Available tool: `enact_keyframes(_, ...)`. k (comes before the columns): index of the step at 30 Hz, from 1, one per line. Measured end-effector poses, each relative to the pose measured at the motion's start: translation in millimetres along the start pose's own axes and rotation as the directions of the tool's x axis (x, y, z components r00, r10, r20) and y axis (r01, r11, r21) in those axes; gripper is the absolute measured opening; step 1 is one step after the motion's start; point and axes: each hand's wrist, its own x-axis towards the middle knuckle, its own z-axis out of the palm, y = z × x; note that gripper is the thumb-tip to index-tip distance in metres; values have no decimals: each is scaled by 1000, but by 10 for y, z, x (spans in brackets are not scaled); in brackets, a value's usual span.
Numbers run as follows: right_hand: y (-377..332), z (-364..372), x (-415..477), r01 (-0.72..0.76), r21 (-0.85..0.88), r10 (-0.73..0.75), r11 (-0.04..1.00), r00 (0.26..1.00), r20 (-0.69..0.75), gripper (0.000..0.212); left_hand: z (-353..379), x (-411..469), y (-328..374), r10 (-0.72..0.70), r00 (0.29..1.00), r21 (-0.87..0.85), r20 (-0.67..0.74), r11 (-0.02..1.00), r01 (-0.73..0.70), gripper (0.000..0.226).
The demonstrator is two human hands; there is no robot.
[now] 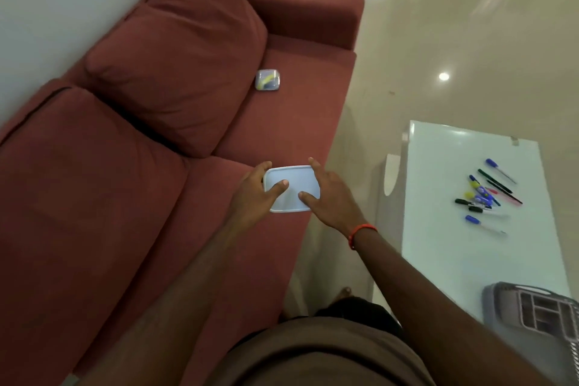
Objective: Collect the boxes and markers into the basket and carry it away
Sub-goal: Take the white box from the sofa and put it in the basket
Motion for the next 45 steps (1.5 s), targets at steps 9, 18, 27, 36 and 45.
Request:
enact_keyframes(9,794,-681,-99,-179,15,180,984,981,-73,85,730,316,849,111,977,2,181,994,-114,47)
enact_keyframes(18,1634,-1250,-398,-391,95,402,916,893,-204,83,1711,477,1578,222,898,-28,381,973,-228,36)
enact_keyframes(27,2140,-1526,-946,-554,307,631,774,715,-301,84,2493,508,2097,267,725,-88,634,957,-276,54)
enact_keyframes(36,2370,-1600,-1292,-708,343,786,617,539,-301,116,3184,555,2519,288,511,-83,810,919,-386,63)
enact_keyframes(45,2549,-1455,-1727,-823,391,891,411,274,-361,125,3923,334,2821,274,209,-137,939,852,-505,65)
